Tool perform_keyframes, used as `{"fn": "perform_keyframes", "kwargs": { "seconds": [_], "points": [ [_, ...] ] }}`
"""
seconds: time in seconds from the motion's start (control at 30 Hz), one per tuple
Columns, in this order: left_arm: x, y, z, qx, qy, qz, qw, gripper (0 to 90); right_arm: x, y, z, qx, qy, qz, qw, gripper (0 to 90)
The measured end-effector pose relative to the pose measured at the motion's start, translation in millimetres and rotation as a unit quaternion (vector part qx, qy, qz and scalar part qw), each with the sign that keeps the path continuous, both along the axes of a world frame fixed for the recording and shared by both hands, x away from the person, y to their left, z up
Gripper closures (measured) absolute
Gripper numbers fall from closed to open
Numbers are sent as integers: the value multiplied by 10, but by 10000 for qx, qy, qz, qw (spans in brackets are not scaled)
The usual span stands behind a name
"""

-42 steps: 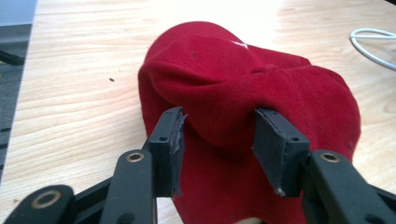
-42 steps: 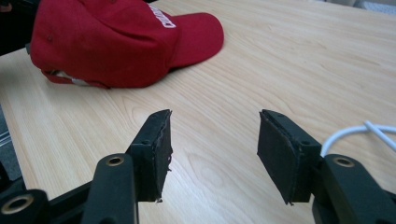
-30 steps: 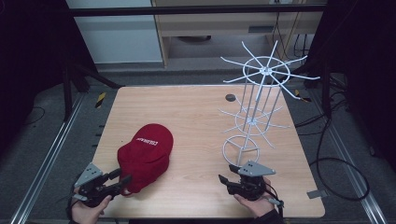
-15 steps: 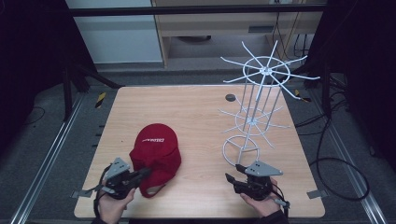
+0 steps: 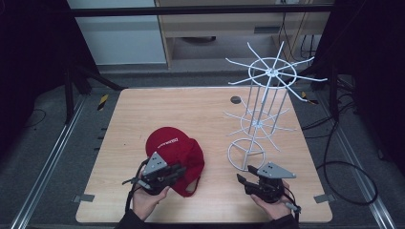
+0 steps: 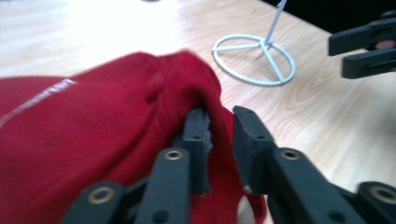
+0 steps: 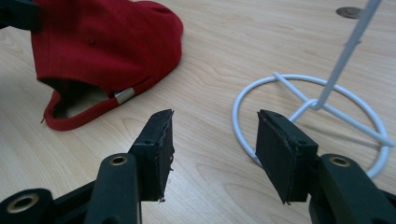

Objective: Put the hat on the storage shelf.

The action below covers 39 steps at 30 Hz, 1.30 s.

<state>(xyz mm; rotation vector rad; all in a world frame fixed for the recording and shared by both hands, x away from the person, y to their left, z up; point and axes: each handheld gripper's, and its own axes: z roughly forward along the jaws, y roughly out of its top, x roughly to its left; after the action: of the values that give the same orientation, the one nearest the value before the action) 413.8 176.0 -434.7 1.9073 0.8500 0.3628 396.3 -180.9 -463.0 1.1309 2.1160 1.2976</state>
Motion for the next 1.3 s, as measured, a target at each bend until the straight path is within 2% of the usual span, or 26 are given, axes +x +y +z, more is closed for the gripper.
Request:
{"fn": "perform_keyframes", "kwargs": {
  "seconds": [0.07, 0.1, 0.2, 0.27, 0.3, 0.37, 0.43, 0.47, 0.53, 0.63, 0.8, 0.87, 0.93, 1.0, 1.03, 1.07, 1.1, 1.17, 1.3],
  "points": [
    [-44, 72, 96, -15, -246, 7, 9997, 658, 0, -47, 5, -19, -28, -111, 9999, 456],
    [-46, 108, 140, 1, -364, 38, 9993, 658, 0, -47, 5, -19, -28, -111, 9999, 456],
    [38, 203, 199, -3, -467, 107, 9989, 571, -2, -98, -1, -17, 62, -206, 9998, 453],
    [119, 244, 186, 63, -450, 181, 9988, 526, -2, -145, 13, -52, 223, -300, 9993, 449],
    [157, 256, 171, 97, -441, 184, 9988, 480, -15, -210, 39, -2, 253, -455, 9986, 434],
    [211, 269, 143, 177, -401, 172, 9989, 464, -18, -237, 45, 25, 241, -491, 9985, 426],
    [252, 273, 108, 206, -309, 59, 9993, 423, -26, -308, 54, 88, 202, -623, 9978, 400],
    [261, 269, 90, 239, -295, 22, 9993, 411, -24, -389, 40, 147, 274, -677, 9972, 384],
    [273, 244, 54, 324, -246, -144, 9991, 397, -21, -429, 26, 158, 284, -755, 9966, 367],
    [276, 215, 31, 421, -235, -280, 9984, 376, -12, -567, 10, 282, 265, -957, 9947, 308],
    [302, 159, -28, 680, -182, -416, 9967, 368, 16, -675, 1, 257, 277, -1103, 9932, 231],
    [349, 143, -55, 705, -112, -451, 9964, 384, 22, -695, -17, 152, 256, -1227, 9920, 181],
    [383, 133, -73, 716, -74, -500, 9962, 439, 32, -697, -30, 29, 282, -1273, 9915, 179],
    [428, 120, -101, 727, 50, -535, 9959, 463, 38, -695, -35, -8, 275, -1278, 9914, 180],
    [451, 113, -120, 698, 166, -548, 9959, 520, 41, -691, -40, -41, 276, -1276, 9914, 180],
    [461, 109, -130, 694, 229, -508, 9960, 629, 55, -689, -56, -103, 277, -1261, 9916, 182],
    [466, 109, -130, 664, 301, -438, 9964, 713, 55, -680, -59, -65, 346, -1272, 9912, 184],
    [466, 116, -117, 619, 333, -298, 9971, 812, 62, -681, -77, -122, 356, -1299, 9908, 191],
    [451, 167, -68, 424, 299, -113, 9986, 826, 74, -688, -91, -148, 328, -1312, 9907, 196]
  ]
}}
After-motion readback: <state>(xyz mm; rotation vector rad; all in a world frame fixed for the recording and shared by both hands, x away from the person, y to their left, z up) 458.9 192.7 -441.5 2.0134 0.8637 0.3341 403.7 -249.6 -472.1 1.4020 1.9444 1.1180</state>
